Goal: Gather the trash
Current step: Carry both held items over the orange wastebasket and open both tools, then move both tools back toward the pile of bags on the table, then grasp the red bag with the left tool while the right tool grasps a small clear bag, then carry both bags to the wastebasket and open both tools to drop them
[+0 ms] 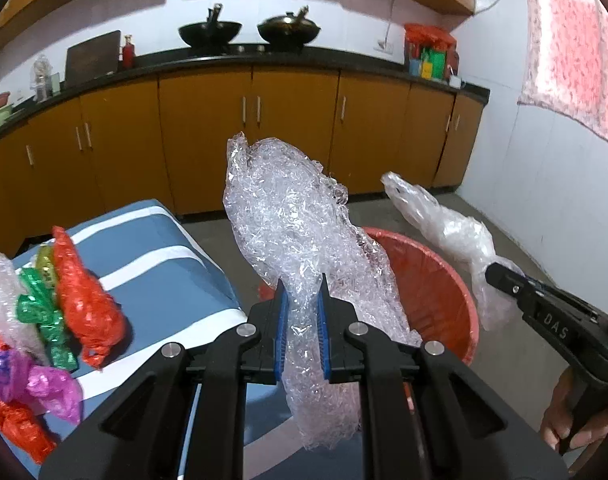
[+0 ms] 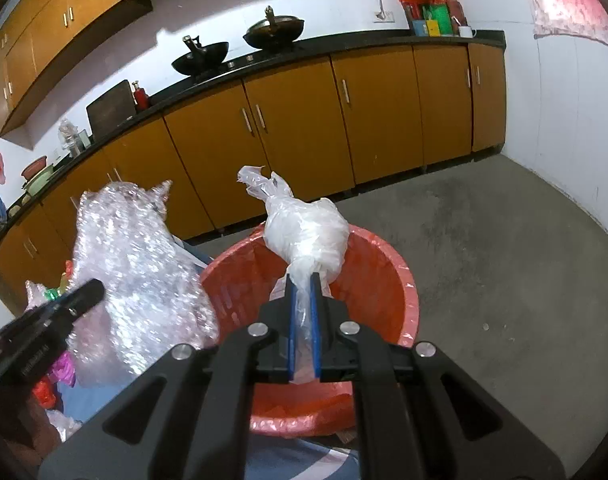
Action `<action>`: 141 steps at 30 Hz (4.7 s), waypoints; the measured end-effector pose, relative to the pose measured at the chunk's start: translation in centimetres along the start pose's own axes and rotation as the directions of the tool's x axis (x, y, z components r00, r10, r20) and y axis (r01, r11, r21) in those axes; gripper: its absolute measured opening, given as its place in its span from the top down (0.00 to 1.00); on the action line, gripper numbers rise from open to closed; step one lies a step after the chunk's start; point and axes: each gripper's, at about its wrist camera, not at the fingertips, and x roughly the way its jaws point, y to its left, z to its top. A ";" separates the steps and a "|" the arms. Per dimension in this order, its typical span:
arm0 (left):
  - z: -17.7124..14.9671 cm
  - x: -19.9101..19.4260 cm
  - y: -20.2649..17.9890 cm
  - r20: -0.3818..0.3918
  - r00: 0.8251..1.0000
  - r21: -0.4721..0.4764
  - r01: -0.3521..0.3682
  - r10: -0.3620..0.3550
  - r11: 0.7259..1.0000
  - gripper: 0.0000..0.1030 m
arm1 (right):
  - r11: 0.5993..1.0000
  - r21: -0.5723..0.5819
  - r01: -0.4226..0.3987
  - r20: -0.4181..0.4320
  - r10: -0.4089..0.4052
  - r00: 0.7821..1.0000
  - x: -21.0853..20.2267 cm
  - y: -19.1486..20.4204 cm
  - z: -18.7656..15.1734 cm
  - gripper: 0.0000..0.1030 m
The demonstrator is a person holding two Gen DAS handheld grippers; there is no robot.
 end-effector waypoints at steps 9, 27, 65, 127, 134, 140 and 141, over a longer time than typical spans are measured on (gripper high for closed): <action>0.4 2.5 -0.8 -0.037 0.999 -0.006 -0.007 0.007 1.000 0.47 | 1.000 0.025 0.005 -0.015 -0.005 1.000 2.4 -0.6 0.3 0.72; 2.3 -4.2 3.7 0.056 0.988 -0.087 -0.135 0.140 0.987 0.47 | 0.999 -0.048 -0.002 0.035 0.003 0.999 -1.8 0.5 -0.7 0.61; -14.1 -19.3 28.4 -0.057 0.784 -0.380 -0.590 0.618 0.713 0.38 | 0.793 -0.425 -0.436 -0.315 0.322 0.893 -2.4 26.8 -15.9 0.85; -13.3 -20.1 27.7 -0.055 0.851 -0.372 -0.503 0.523 0.780 0.85 | 0.880 -0.347 -0.324 -0.145 0.291 0.946 -4.7 24.7 -9.9 0.90; -12.0 -20.5 26.8 -0.026 0.844 -0.370 -0.506 0.536 0.779 0.85 | 0.885 -0.339 -0.318 -0.120 0.294 0.948 -5.3 23.9 -9.2 0.90; -10.6 -20.6 25.6 0.004 0.845 -0.359 -0.498 0.535 0.789 0.85 | 0.894 -0.328 -0.305 -0.097 0.289 0.952 -5.5 22.9 -8.4 0.90; -10.3 -20.6 25.4 0.009 0.847 -0.357 -0.494 0.531 0.793 0.85 | 0.896 -0.325 -0.302 -0.094 0.287 0.953 -5.5 22.7 -8.3 0.90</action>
